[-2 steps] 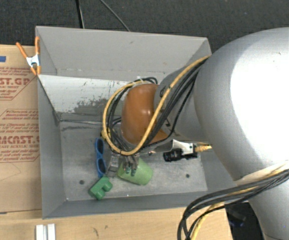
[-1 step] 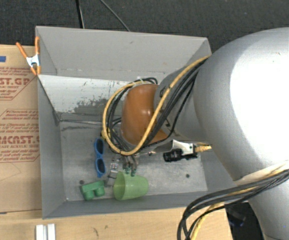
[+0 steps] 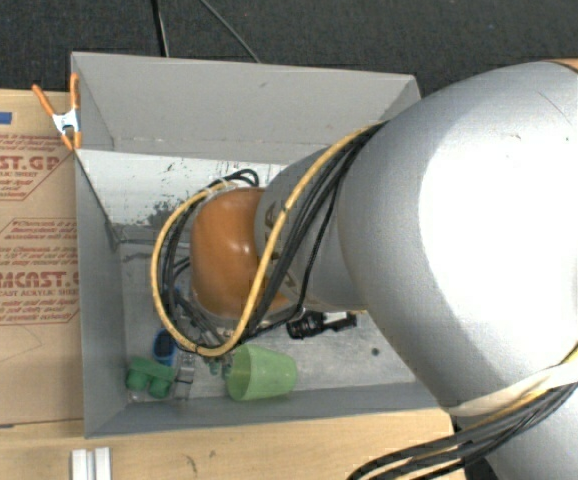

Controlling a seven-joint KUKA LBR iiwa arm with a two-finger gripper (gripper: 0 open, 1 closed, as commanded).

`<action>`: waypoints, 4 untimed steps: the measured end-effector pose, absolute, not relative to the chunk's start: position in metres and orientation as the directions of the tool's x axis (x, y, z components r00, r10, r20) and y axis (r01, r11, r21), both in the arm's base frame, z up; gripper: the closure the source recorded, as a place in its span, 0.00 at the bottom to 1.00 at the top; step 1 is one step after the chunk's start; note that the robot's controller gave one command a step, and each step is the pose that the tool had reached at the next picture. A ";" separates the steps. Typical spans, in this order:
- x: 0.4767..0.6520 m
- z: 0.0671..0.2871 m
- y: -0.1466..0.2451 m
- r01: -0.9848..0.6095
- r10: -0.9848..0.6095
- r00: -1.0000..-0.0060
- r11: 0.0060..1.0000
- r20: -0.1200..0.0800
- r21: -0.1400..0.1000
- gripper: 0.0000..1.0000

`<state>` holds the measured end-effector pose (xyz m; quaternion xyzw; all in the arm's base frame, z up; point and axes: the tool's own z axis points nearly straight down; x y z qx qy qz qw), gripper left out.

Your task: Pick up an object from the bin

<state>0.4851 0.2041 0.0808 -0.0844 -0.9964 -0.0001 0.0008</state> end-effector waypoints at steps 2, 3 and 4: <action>0.481 0.071 0.241 -0.340 -0.340 -0.941 0.941 -0.001 0.000 1.00; 0.485 0.203 0.247 -0.286 -0.286 -0.958 0.958 -0.010 0.002 1.00; 0.483 0.198 0.246 -0.286 -0.286 -0.958 0.958 -0.002 0.001 0.00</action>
Offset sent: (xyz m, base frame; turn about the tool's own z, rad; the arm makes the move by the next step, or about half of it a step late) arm -0.0042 0.0376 -0.0096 -0.5168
